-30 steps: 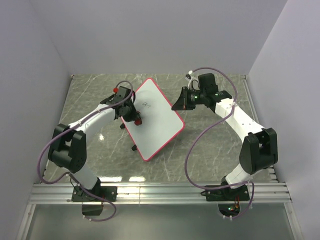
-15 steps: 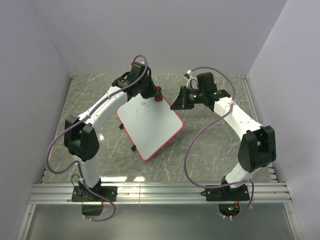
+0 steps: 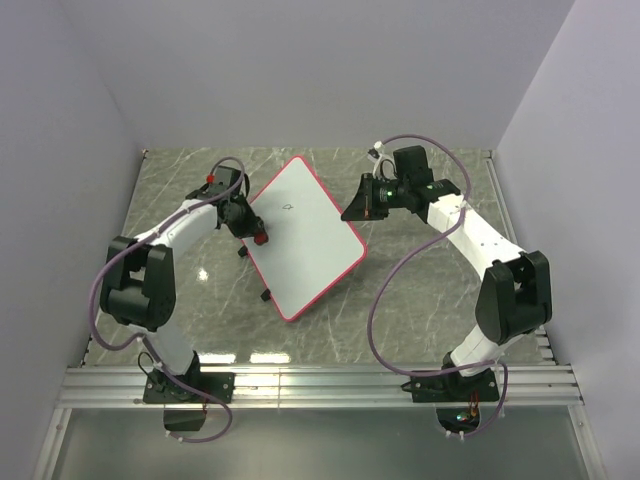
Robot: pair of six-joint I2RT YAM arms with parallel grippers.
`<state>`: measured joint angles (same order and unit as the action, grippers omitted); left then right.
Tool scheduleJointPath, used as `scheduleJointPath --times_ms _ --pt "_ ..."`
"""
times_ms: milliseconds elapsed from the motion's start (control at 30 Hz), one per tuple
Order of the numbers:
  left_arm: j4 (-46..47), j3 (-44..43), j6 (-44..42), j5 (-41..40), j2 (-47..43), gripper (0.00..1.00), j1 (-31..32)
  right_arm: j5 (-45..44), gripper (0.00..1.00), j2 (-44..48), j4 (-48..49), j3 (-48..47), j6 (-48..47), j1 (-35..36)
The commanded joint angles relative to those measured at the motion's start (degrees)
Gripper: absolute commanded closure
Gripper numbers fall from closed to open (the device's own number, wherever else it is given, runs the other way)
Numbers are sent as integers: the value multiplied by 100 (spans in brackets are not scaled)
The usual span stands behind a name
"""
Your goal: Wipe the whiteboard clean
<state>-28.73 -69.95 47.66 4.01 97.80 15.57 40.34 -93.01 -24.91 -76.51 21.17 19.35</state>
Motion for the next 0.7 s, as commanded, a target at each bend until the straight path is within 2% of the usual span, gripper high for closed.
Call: scheduleJointPath --times_ms 0,200,367,433,533,667 --pt "70 79 -301 -102 300 100 -63 106 100 -15 232 -127 -87 95" --pt "-27 -720 -398 249 485 100 -28 106 100 -6 232 -92 -78 104" --pt "-438 -2125 -687 942 819 100 384 106 100 11 284 -39 -60 104" --pt "-720 -2905 -775 1066 1179 100 560 97 100 2 276 -39 -60 104" --pt "-1108 -3532 -811 1216 1487 100 920 88 100 -6 267 -74 -69 104" --pt "-837 -3236 -556 1199 1295 100 1132 36 100 29 232 -83 -87 104"
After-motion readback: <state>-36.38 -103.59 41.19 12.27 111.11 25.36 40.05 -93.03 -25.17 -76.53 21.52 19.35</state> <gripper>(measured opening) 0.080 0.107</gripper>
